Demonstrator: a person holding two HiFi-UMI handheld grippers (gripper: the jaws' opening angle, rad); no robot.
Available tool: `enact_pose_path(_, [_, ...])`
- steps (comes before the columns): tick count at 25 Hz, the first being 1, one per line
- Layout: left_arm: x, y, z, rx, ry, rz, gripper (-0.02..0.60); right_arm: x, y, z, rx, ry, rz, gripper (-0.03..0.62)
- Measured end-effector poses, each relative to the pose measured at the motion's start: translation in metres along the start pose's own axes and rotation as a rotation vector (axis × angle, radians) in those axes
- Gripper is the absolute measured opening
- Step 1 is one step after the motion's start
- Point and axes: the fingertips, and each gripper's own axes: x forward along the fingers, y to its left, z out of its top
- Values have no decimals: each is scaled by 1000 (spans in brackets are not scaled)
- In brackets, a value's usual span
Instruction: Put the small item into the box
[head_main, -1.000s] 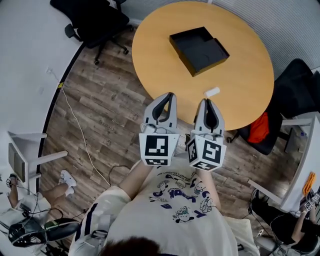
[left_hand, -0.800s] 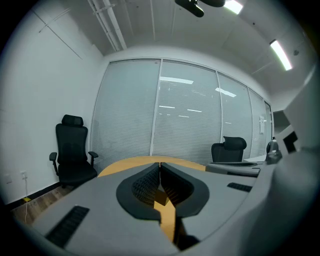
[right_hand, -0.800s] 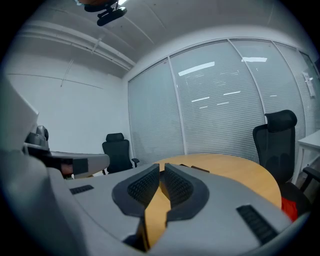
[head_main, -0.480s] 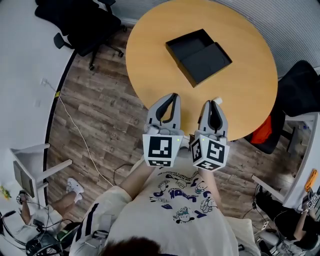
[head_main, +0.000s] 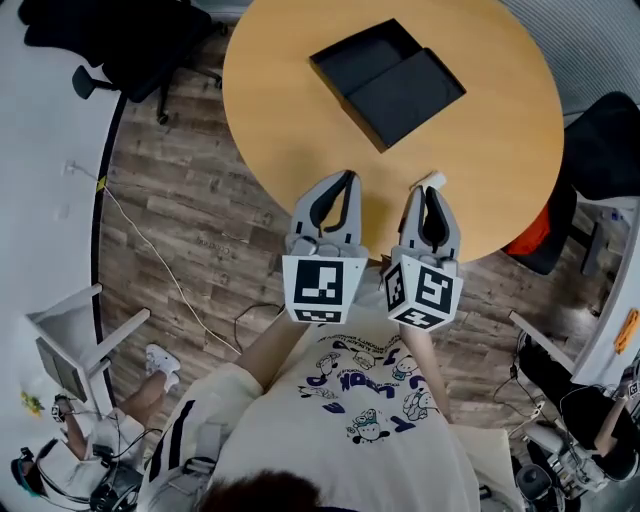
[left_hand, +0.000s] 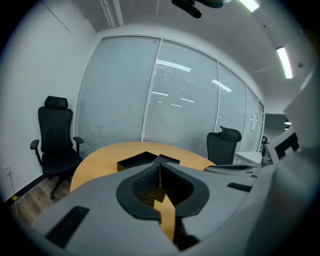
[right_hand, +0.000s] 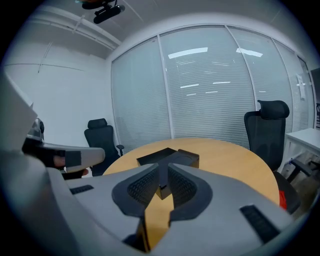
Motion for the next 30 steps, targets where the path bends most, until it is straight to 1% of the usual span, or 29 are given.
enact_pose_path(5, [12,-4,-18,-19,62,-12,18,9,-15,-16,12,57,-41,48])
enact_pose_path(8, [21,-6,-26,-23,92,-11,18,17,-23,-27,25,96,-42,50])
enact_pose_path(11, [30,-6,-36,-25,124,-12,18,23,-28,-40,37,140,-34,93])
enact_pose_path(16, [46,-6,-51,-28,168,-11,18,35,-39,-59,54,195,-46,122])
enact_pose_path(19, [55,-8,-61,-29,195,-10,18,40,-47,-71,70,232,-47,163])
enact_pose_path(23, [62,-9,-72,-33,231,-2,18,44,-59,-86,90,277,-75,176])
enact_pose_path(30, [71,-6,-90,-45,279,0,18,52,-78,-118,161,361,-144,204])
